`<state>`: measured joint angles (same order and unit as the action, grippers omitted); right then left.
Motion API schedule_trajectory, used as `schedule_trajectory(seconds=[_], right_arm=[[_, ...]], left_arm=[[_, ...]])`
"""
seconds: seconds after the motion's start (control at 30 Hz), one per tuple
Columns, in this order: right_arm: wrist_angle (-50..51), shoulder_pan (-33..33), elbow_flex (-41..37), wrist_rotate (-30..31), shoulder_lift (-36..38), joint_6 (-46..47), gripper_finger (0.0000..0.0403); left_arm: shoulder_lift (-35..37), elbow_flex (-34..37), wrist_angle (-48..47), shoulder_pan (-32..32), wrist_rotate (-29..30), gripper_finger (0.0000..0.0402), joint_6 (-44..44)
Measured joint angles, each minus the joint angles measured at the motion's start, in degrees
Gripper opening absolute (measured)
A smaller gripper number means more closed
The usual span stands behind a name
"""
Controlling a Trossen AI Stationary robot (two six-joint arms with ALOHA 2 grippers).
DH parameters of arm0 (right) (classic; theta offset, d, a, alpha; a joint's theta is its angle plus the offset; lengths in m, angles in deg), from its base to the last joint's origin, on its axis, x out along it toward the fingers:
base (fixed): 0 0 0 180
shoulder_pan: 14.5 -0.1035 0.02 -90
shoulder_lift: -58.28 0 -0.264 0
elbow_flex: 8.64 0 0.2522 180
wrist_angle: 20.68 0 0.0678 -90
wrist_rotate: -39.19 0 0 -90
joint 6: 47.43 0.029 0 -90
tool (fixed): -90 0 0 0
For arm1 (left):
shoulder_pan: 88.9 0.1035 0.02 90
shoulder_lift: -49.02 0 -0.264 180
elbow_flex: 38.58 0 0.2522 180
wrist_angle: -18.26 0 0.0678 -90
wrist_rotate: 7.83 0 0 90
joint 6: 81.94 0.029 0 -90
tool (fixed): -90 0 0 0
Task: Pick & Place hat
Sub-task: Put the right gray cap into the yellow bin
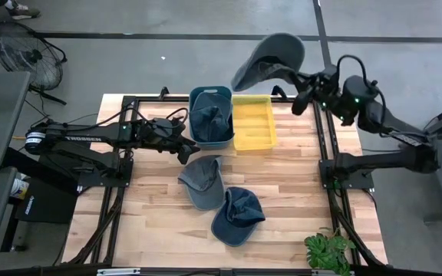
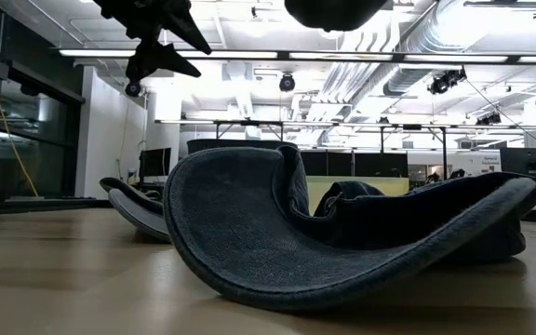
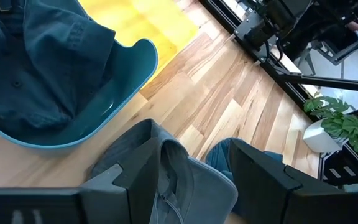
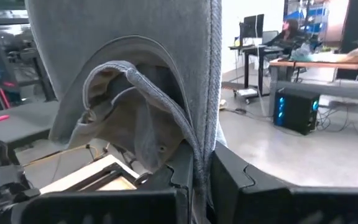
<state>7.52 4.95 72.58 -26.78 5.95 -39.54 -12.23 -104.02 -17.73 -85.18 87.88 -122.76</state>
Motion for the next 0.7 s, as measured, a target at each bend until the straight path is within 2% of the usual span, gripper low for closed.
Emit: schedule_trajectory(seconds=[0.3, 0.7], right_arm=[[-0.13, 11.88, 0.00, -16.80, -4.27, 6.05, 0.0024], [0.79, 25.92, 0.00, -37.23, -13.52, 21.84, 0.0024]], left_arm=[[0.00, 0.00, -0.20, 0.00, -0.04, 0.0191, -0.01], [0.00, 0.00, -0.23, 0.00, -0.20, 0.0191, -0.02]])
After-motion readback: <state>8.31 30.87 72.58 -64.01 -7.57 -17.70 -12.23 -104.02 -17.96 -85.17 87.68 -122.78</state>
